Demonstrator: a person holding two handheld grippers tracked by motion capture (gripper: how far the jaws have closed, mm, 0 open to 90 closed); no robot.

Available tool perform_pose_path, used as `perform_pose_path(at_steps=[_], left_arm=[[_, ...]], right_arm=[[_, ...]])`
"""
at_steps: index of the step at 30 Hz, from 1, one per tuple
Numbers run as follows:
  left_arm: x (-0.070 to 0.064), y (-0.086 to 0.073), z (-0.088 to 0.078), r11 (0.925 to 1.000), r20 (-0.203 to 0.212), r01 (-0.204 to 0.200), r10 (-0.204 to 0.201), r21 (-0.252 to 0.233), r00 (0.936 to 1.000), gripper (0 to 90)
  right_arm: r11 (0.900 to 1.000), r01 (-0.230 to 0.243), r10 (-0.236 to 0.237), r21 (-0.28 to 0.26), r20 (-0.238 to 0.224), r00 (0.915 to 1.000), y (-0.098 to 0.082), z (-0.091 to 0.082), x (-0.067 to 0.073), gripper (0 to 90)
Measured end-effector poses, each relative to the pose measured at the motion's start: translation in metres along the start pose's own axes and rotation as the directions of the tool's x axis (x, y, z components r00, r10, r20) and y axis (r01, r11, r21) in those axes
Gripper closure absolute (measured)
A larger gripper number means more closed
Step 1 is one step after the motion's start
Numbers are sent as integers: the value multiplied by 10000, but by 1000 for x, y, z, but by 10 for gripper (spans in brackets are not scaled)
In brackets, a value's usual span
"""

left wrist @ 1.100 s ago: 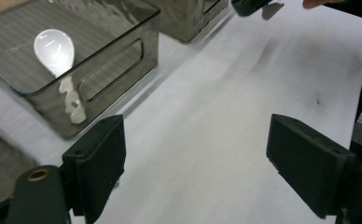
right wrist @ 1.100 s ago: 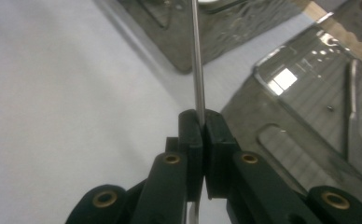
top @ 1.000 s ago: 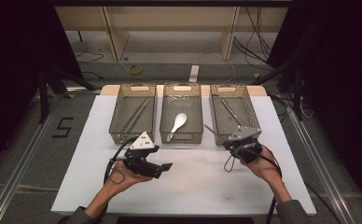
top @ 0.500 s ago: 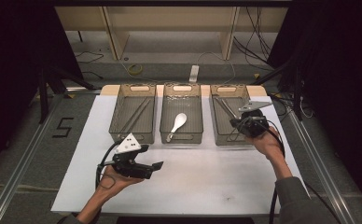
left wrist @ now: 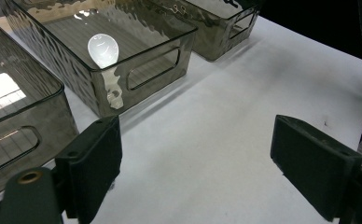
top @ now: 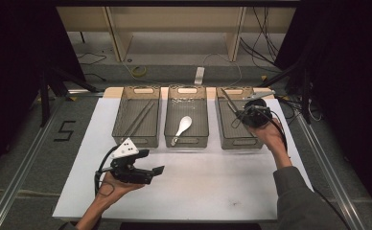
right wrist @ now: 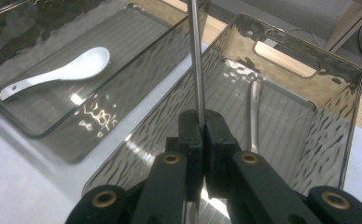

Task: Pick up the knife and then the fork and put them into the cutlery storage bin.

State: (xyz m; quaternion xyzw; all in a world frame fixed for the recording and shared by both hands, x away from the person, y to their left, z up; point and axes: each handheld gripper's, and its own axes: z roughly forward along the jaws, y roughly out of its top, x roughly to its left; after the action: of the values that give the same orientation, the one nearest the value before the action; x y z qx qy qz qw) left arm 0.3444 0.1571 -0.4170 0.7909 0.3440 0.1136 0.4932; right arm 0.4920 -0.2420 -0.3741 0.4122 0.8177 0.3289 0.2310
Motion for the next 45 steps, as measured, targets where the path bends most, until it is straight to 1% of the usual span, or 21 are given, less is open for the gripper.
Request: perform_pose_path(at_steps=[2,6,10,11,15,19,23,26,29,31,34,37,38,39,40,42,43,45], left_arm=[[1,0,0,10000,6,43,-43,0,10000,159],[1,0,0,10000,-21,73,-73,-19,10000,159],[1,1,-2,9997,-94,137,-139,-197,9999,159],[1,1,-2,9995,-100,207,-210,-238,9997,159],[1,1,-2,9994,-145,188,-193,-287,9997,159],[1,1,-2,9993,-169,199,-204,-304,9996,159],[2,0,-2,9992,-176,235,-241,-324,9996,160],[2,1,-2,9992,-187,239,-245,-326,9995,159],[2,1,-3,9987,-269,230,-242,-449,9993,159],[3,1,-3,9987,-255,310,-320,-404,9992,159],[3,1,-3,9987,-271,296,-308,-416,9992,159],[3,1,-3,9990,-266,250,-260,-376,9993,159],[3,1,-2,9988,-274,289,-300,-388,9992,159],[3,1,-2,9988,-275,320,-330,-372,9991,159],[3,1,-2,9987,-283,316,-327,-389,9991,158],[3,1,-3,9988,-284,296,-307,-391,9991,158],[3,1,-3,9988,-277,287,-299,-402,9992,158],[3,1,-3,9987,-269,303,-315,-404,9991,158]], right_arm=[[10000,-34,34,9,22,10000,3,3,-2,878],[9996,-164,161,211,146,9998,9,10,-6,878],[9987,-364,355,367,249,9991,11,19,-10,878],[9983,-407,397,408,265,9989,11,20,-10,878],[9960,-657,637,607,338,9974,10,29,-14,877],[9936,-771,739,826,409,9964,7,36,-16,877],[9916,-987,960,835,354,9947,5,40,-17,877],[9879,-1162,1119,1025,474,9926,4,44,-18,877],[9842,-1364,1311,1133,528,9900,2,46,-19,877],[9819,-1434,1376,1235,542,9890,1,48,-18,877],[9774,-1596,1515,1384,671,9862,-1,51,-18,876],[9731,-1696,1607,1557,679,9847,-3,55,-18,872],[9707,-1773,1678,1622,709,9833,-4,57,-18,867],[9667,-1896,1797,1718,716,9811,-4,59,-18,853],[9657,-2000,1918,1655,641,9793,-5,60,-19,791],[9637,-2163,2113,1564,478,9762,-5,58,-19,722],[9645,-2139,2095,1549,442,9768,-4,57,-19,682],[9701,-2012,1988,1359,317,9795,-3,52,-17,623]])
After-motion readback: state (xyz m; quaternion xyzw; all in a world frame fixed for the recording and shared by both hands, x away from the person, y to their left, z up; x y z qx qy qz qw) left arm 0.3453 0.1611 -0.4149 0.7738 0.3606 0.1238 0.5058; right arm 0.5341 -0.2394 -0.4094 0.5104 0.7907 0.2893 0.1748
